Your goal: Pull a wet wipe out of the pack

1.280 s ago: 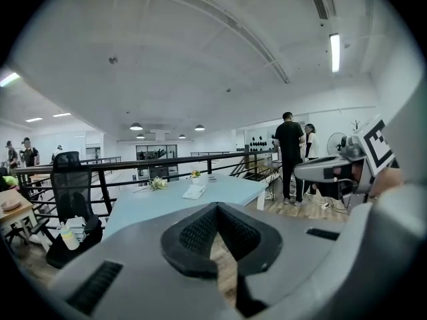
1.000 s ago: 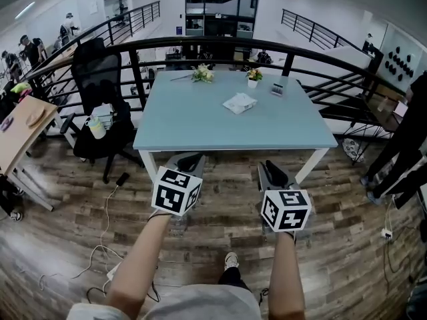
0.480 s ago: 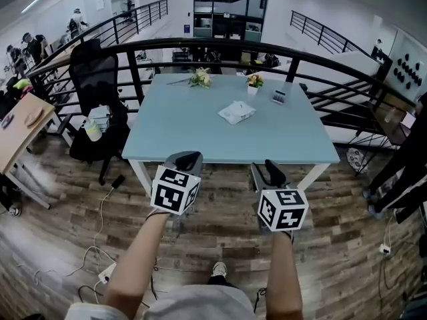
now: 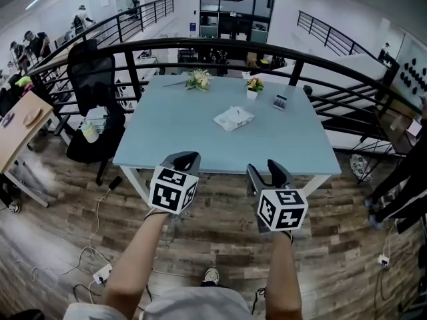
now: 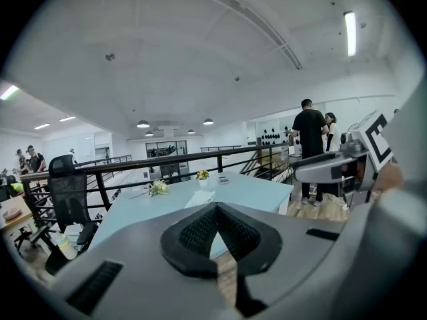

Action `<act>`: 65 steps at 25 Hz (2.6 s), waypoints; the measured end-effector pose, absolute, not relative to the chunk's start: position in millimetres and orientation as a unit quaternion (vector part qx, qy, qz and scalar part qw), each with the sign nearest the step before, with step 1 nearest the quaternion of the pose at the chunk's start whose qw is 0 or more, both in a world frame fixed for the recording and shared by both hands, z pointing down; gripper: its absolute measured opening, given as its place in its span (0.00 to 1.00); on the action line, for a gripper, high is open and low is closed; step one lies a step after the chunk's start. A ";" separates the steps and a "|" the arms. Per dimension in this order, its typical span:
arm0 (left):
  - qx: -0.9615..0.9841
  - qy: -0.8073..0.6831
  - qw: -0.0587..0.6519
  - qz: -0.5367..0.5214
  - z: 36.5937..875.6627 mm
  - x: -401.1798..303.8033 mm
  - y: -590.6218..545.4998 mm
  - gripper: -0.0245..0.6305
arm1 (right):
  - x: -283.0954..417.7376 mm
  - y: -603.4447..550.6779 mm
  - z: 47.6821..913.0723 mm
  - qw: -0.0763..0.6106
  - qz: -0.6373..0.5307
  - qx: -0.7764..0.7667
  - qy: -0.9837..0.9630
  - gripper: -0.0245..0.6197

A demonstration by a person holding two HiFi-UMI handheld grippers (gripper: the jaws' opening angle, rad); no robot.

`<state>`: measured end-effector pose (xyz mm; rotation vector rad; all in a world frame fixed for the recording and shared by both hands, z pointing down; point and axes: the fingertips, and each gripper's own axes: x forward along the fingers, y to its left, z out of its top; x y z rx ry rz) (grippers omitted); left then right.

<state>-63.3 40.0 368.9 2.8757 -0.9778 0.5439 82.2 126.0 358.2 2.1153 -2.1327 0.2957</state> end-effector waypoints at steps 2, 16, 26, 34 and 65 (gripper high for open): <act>0.931 -0.320 0.032 0.174 369.1 -55.7 34.4 0.02 | 90.5 120.3 358.2 0.056 0.098 0.697 -0.708 0.42; 0.921 -0.338 0.036 0.192 380.4 -15.1 13.6 0.03 | 132.6 97.1 368.9 0.061 0.104 0.681 -0.722 0.45; 0.919 -0.339 0.034 0.197 384.1 -6.8 4.1 0.02 | 142.2 88.1 373.5 0.059 0.108 0.679 -0.724 0.45; 0.918 -0.341 0.037 0.198 393.8 -2.0 -10.2 0.02 | 149.6 72.1 381.9 0.067 0.107 0.677 -0.725 0.45; 0.922 -0.321 0.050 0.211 406.0 11.7 -209.1 0.03 | 169.9 -122.2 384.9 0.077 0.124 0.695 -0.704 0.45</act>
